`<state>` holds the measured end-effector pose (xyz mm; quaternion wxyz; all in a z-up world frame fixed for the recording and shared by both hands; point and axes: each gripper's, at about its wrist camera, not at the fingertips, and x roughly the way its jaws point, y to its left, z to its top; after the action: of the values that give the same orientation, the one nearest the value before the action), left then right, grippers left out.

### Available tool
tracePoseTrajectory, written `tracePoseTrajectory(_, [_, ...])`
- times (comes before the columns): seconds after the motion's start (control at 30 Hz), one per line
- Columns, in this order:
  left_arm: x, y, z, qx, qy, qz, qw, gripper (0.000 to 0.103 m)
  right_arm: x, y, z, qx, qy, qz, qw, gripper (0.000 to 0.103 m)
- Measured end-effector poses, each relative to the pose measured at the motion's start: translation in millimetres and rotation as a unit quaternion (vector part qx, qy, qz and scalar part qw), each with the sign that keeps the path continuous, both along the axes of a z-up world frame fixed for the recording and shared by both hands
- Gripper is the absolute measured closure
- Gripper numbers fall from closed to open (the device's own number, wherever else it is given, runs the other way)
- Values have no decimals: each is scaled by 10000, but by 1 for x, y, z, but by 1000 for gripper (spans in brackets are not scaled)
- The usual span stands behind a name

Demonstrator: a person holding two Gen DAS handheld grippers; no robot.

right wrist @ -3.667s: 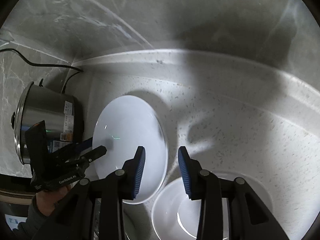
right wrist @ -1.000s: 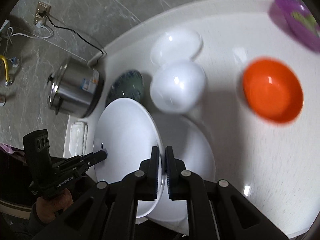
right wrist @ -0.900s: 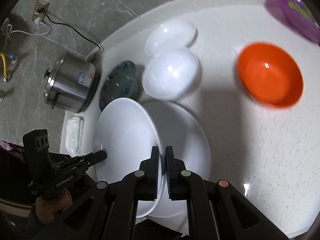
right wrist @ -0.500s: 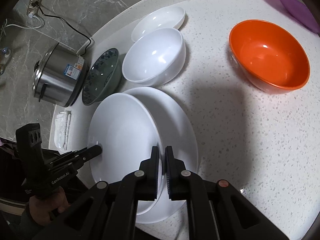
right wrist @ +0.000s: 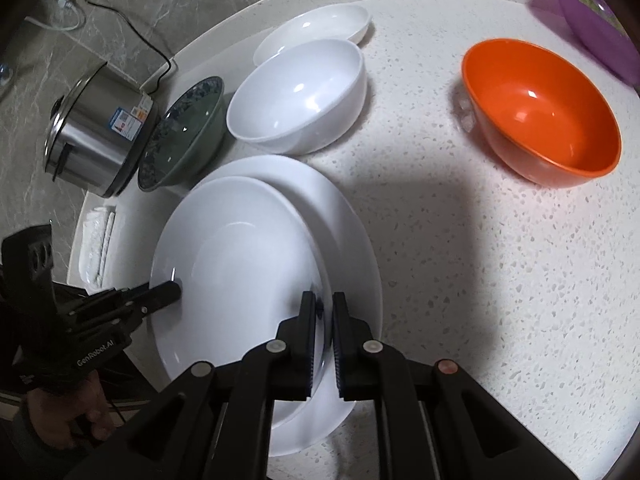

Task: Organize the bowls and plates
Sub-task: 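Carry the smaller white plate onto the large white plate and open the right gripper, then withdraw the right gripper from the plate stack and move toward another white plate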

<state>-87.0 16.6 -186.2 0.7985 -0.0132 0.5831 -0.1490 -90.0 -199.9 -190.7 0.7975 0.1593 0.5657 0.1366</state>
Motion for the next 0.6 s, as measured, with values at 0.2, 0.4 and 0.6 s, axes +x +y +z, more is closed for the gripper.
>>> tracePoseTrajectory(0.2, [-4, -5, 2, 165, -283, -84, 9994, 85, -4, 11, 3, -411, -247, 153, 9987, 91])
tracePoseTrajectory(0.4, [-9, -2, 3, 227, -449, -87, 9987, 82, -9, 25, 7, -913, -540, 362, 9937, 89])
tracePoseTrajectory(0.6, [-19, -10, 4, 261, -798, -290, 9960, 49, -19, 43, 6, -1531, -933, 535, 9824, 86])
